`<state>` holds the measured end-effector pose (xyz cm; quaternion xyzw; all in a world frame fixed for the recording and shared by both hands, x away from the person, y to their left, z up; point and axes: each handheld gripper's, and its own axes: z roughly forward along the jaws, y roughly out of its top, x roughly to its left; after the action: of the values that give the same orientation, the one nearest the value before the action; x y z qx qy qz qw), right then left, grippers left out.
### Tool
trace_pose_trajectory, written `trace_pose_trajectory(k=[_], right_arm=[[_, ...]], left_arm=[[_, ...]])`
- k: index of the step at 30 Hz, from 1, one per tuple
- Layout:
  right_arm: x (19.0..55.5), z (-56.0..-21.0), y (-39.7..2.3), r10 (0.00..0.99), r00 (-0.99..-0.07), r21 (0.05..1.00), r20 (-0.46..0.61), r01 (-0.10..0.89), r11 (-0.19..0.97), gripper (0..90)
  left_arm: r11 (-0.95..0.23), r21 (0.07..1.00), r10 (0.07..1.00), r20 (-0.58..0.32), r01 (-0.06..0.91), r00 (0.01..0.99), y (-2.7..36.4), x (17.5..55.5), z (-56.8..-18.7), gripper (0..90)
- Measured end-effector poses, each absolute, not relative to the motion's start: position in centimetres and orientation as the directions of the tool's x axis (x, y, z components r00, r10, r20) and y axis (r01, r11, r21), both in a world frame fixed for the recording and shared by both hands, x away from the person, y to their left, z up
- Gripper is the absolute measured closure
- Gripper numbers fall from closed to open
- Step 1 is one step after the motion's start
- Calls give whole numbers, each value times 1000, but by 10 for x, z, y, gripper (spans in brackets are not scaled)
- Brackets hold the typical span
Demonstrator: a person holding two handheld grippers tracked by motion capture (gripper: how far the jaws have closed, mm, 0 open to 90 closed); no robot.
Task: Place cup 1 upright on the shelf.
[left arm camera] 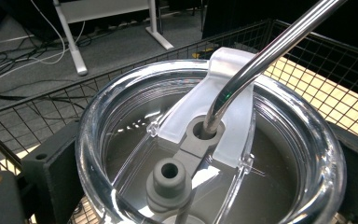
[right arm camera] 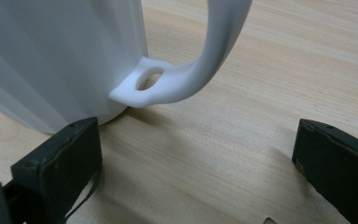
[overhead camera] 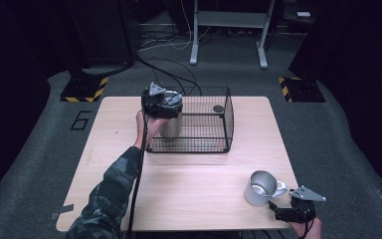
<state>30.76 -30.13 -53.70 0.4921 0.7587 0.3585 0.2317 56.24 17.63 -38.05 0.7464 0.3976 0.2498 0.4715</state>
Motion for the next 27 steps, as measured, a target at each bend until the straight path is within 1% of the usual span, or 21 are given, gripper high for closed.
trace_pose_trajectory(k=[24, 27], right_arm=[[307, -537, -302, 911, -413, 771, -1, 580, 263, 9], [308, -537, -301, 913, -408, 772, 2, 580, 258, 8]], left_arm=[[-255, 877, 838, -9, 407, 545, 171, 570, -399, 41], [-247, 877, 837, -21, 412, 547, 170, 571, -400, 41]])
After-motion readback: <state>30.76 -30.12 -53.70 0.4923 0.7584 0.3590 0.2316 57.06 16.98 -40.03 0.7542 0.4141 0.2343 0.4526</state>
